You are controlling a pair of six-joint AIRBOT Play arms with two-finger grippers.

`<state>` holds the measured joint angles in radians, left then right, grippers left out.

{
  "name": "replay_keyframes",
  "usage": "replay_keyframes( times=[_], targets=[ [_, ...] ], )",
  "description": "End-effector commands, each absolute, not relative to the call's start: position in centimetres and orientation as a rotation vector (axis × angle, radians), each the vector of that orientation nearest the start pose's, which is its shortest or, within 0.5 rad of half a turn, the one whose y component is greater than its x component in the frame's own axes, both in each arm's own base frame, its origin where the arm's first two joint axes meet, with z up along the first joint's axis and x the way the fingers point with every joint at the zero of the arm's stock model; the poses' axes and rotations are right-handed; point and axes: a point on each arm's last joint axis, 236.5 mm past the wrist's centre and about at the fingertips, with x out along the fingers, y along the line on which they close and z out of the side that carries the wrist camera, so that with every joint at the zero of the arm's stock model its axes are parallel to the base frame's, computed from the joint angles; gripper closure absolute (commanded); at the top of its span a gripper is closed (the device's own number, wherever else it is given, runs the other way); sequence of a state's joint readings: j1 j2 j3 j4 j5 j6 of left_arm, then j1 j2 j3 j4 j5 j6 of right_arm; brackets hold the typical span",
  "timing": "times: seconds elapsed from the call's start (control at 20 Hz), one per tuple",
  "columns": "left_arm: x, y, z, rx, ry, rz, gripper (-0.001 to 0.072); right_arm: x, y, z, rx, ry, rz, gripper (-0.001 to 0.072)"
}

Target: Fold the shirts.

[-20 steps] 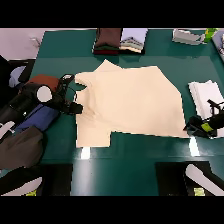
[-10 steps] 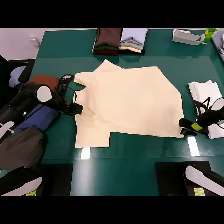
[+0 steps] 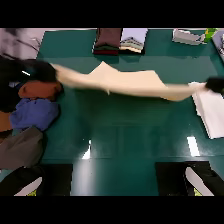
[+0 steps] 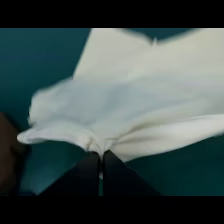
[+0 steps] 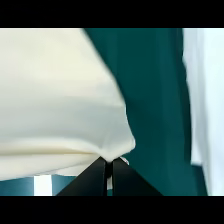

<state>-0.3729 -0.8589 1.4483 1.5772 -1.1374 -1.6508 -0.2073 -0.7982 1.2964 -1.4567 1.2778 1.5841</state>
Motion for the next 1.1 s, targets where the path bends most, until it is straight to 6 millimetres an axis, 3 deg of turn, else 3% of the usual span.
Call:
replay_keyframes(
  times=[0.0, 0.1, 0.25, 0.35, 0.45, 0.6, 0.7, 0.85, 1.05],
  targets=[
    [27.5, -9.3, 44.4, -0.016, 0.179, -0.312, 0.0684, 28.3, -3.1, 38.6, 0.101, 0.355, -0.101, 0.0697],
    [23.9, -8.0, 50.0, -0.049, 0.03, -0.317, 0.0685, 25.8, -2.8, 44.2, 0.078, 0.223, -0.103, 0.0697],
    [20.3, -6.6, 55.2, -0.08, -0.122, -0.321, 0.0685, 23.3, -2.3, 48.6, 0.057, 0.15, -0.101, 0.0698],
    [19.5, -6.2, 56.3, -0.087, -0.159, -0.322, 0.0685, 23.0, -2.2, 49.3, 0.052, 0.165, -0.1, 0.0698],
    [20.5, -6.6, 55.3, -0.077, -0.113, -0.319, 0.0685, 23.8, -2.4, 48.8, 0.054, 0.204, -0.099, 0.0698],
    [25.8, -7.4, 49.6, -0.009, 0.109, -0.265, 0.0685, 26.9, -2.9, 44.9, 0.073, 0.323, -0.098, 0.0698],
    [30.7, -8.2, 43.3, 0.052, 0.317, -0.217, 0.0684, 29.6, -3.4, 40.1, 0.095, 0.458, -0.096, 0.0699],
    [37.7, -10.7, 31.8, 0.137, 0.614, -0.196, 0.0684, 34.4, -4.2, 30.8, 0.135, 0.713, -0.09, 0.0698],
    [44.7, -13.1, 15.6, 0.227, 0.904, -0.188, 0.0683, 38.9, -5.0, 15.5, 0.179, 1.09, -0.082, 0.0698]
  ],
)
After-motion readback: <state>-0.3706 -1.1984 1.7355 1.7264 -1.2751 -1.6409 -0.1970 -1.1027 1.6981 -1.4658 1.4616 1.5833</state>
